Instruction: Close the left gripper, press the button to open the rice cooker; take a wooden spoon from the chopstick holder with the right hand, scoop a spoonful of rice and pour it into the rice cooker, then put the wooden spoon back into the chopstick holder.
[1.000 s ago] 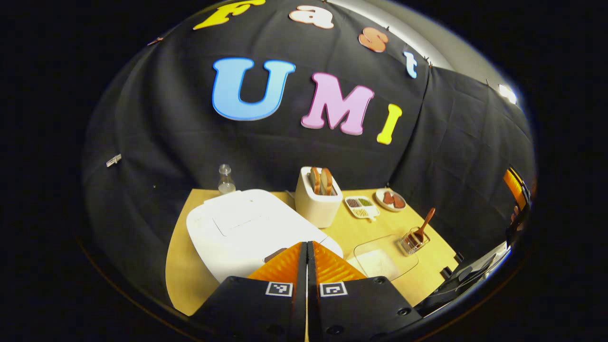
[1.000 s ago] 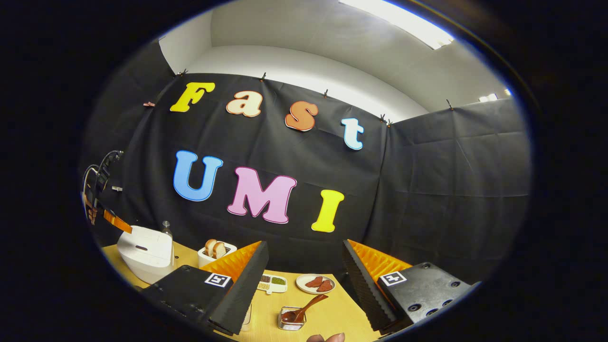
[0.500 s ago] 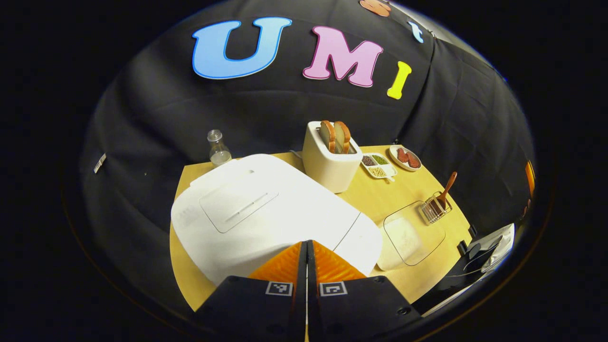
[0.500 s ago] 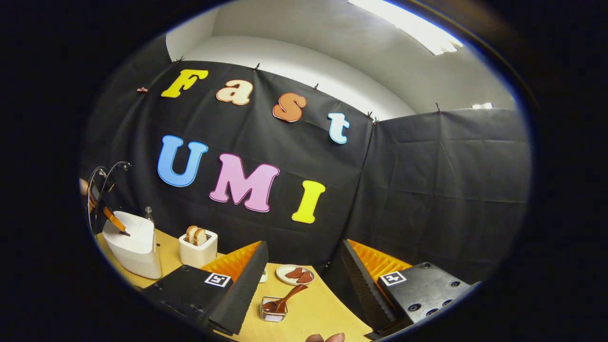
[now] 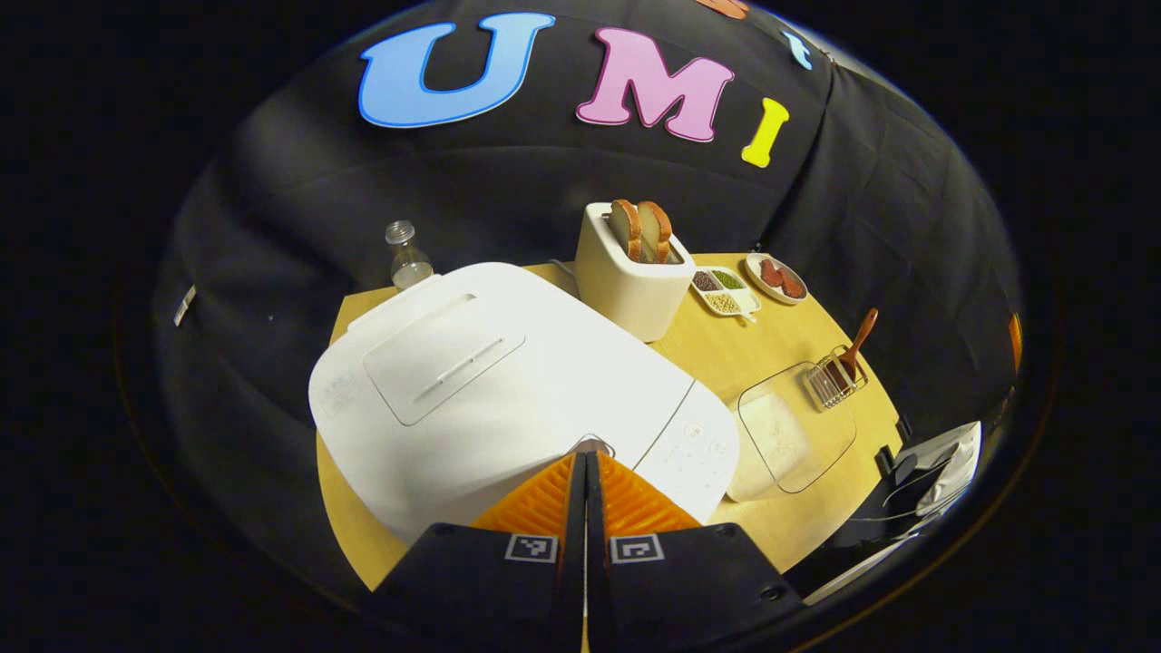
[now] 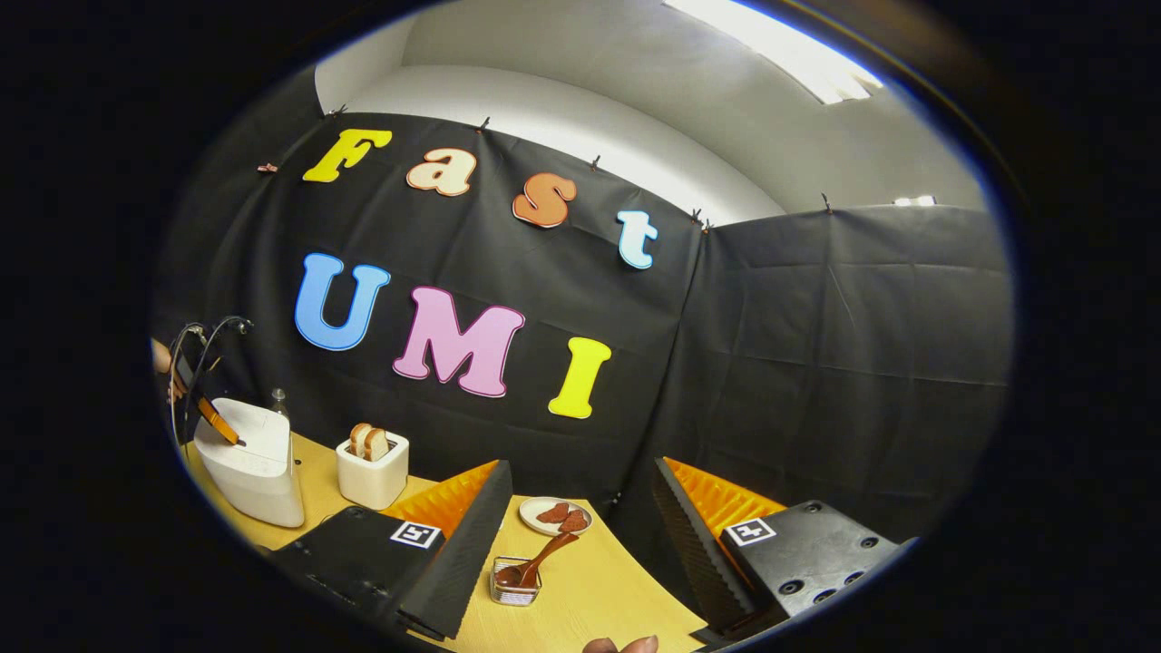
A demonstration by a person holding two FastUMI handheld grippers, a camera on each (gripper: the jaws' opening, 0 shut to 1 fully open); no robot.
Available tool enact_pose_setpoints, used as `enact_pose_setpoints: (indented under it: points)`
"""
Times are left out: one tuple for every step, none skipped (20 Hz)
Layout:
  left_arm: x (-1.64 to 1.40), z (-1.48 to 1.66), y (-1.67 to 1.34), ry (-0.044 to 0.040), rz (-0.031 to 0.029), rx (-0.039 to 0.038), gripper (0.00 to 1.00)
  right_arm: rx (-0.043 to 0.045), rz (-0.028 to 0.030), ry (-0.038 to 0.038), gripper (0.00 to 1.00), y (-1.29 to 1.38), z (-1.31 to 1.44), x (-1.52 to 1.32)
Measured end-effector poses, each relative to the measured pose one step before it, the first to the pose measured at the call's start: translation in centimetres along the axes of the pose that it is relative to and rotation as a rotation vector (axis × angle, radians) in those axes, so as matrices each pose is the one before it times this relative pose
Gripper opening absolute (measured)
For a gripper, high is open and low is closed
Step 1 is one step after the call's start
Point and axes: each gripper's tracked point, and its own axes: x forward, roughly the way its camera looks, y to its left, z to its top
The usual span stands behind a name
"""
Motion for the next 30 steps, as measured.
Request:
enact_pose_setpoints:
  points:
    - [-0.455, 1.049, 0.052, -0.04335, 0.01574, 0.01298, 0.07, 0.00132, -0.0005, 0.00092, 0.97, -0.086, -0.033, -0.225]
    - [-0.706, 1.393, 0.142, -0.05449, 0.0196, 0.00565, 0.07, -0.00041, -0.00209, 0.00014, 0.97, -0.182, -0.136, -0.31]
    - [-0.837, 1.326, 0.405, -0.05536, 0.02481, 0.00911, 0.07, -0.00118, -0.00356, 0.00029, 0.97, -0.28, 0.109, -0.091]
    - [-0.864, 1.578, 0.608, -0.06244, 0.02814, 0.0128, 0.07, 0.0012, -0.00374, 0.00065, 0.97, -0.249, -0.023, -0.115]
    - [-0.805, 1.692, 0.624, -0.06511, 0.03633, 0.01765, 0.07, 0.00554, -0.00632, 0.00182, 0.97, -0.26, -0.106, -0.156]
    - [-0.765, 1.922, 1.333, -0.06577, 0.06479, 0.02243, 0.07, 0.01157, -0.00397, 0.0015, 0.97, -0.217, -0.038, -0.089]
    - [-1.012, 1.937, 1.81, -0.07592, 0.08197, 0.02433, 0.08, 0.0148, -0.00101, 0.00363, 0.97, -0.075, -0.189, -0.08]
    - [-0.661, 1.999, 1.588, -0.07099, 0.07338, 0.01484, 0.08, 0.01346, 0.00273, 0.0066, 0.97, 0.06, -0.282, 0.025]
    - [-0.978, 1.798, 0.931, -0.06839, 0.05218, -0.00216, 0.09, 0.00984, 0.00716, 0.00918, 0.97, 0.123, -0.419, 0.066]
    - [-0.964, 1.634, 0.547, -0.05921, 0.02642, -0.02124, 0.09, 0.00874, 0.0123, 0.00892, 0.97, 0.139, -0.451, 0.125]
    - [-0.843, 1.065, -0.009, -0.0461, 0.02202, -0.02458, 0.15, 0.00868, 0.01733, 0.00981, 0.97, 0.199, -0.444, 0.153]
    - [-0.924, 1.168, 0.189, -0.03208, 0.0193, -0.02028, 0.31, 0.00851, 0.0163, 0.01004, 0.98, 0.123, -0.589, 0.388]
    - [-0.985, 0.341, -0.174, -0.02331, 0.00362, -0.01181, 0.47, 0.01032, 0.018, 0.01024, 0.98, -0.079, -0.553, 0.47]
    - [-0.826, 0.427, -0.42, -0.01622, 0.00131, -0.00458, 0.65, 0.01219, 0.02899, 0.01205, 0.98, 0.014, -0.702, 0.474]
    - [-0.869, 0.194, -0.304, -0.00664, 0.01492, -0.00356, 0.79, 0.0139, 0.03393, 0.00943, 0.98, 0.137, -0.673, 0.59]
    - [-0.733, 0.152, -0.173, -0.00651, 0.01952, -0.00715, 0.86, 0.01173, 0.03645, 0.0106, 0.98, 0.009, -0.832, 0.731]
    - [-0.744, -0.117, -0.152, 0.00453, 0.03644, -0.0082, 0.99, 0.01324, 0.03534, 0.01742, 0.98, -0.159, -1.071, 0.853]
    - [-0.928, -0.039, -0.212, 0.00087, 0.03144, -0.01224, 0.98, 0.01428, 0.03315, 0.02268, 0.98, -0.392, -1.413, 0.911]
    - [-1.216, -0.055, -0.745, -0.00142, 0.01423, -0.01697, 0.97, 0.01212, 0.02402, 0.02958, 0.98, -0.561, -1.54, 0.955]
    - [-1.055, 0.141, -0.861, -0.00736, 0.00643, -0.01864, 0.97, 0.00987, 0.0146, 0.02507, 0.96, -0.826, -1.448, 1.134]
    - [-1.101, -0.053, -0.896, -0.00495, 0.00585, -0.01786, 0.97, 0.0094, 0.00493, 0.01784, 0.98, -1.004, -1.407, 1.274]
    - [-0.934, -0.116, -0.932, 0.00158, 0.00424, -0.01195, 0.97, 0.0109, 0.0029, 0.01854, 0.98, -1.054, -1.467, 1.438]
    - [-0.834, -0.461, -0.933, 0.00426, 0.00455, -0.00723, 0.97, 0.01556, 0.0087, 0.02182, 0.98, -0.806, -1.524, 1.372]
    - [-0.741, -0.315, -0.915, 0.00657, 0.00514, -0.00394, 0.97, 0.02446, 0.0236, 0.02253, 0.98, -0.481, -1.762, 1.346]
    - [-0.634, -0.427, -1.081, 0.00514, 0.00589, 0.0012, 0.97, 0.02968, 0.04686, 0.01803, 0.98, 0.124, -1.374, 1.25]
    - [-0.612, -0.379, -0.963, 0.00469, 0.0069, 0.00243, 0.97, 0.02648, 0.04479, 0.02323, 0.98, 0.014, -1.488, 1.22]
    - [-0.506, -0.568, -1.064, 0.0089, 0.00467, 0.00603, 0.97, 0.0274, 0.03271, 0.02569, 0.98, -0.306, -1.408, 1.175]
    - [-0.52, -0.471, -0.859, 0.01127, 0.01116, 0.01463, 0.97, 0.02816, 0.01946, 0.03231, 0.97, -0.809, -1.354, 1.591]
    - [-0.447, -0.533, -0.746, 0.00556, 0.01401, 0.01797, 0.97, 0.03111, 0.0147, 0.02599, 0.98, -0.67, -1.065, 1.3]
    - [-0.386, -0.235, -0.946, 0.0034, 0.00033, 0.01109, 0.97, 0.03253, 0.01682, 0.0201, 0.98, -0.649, -0.836, 1.257]
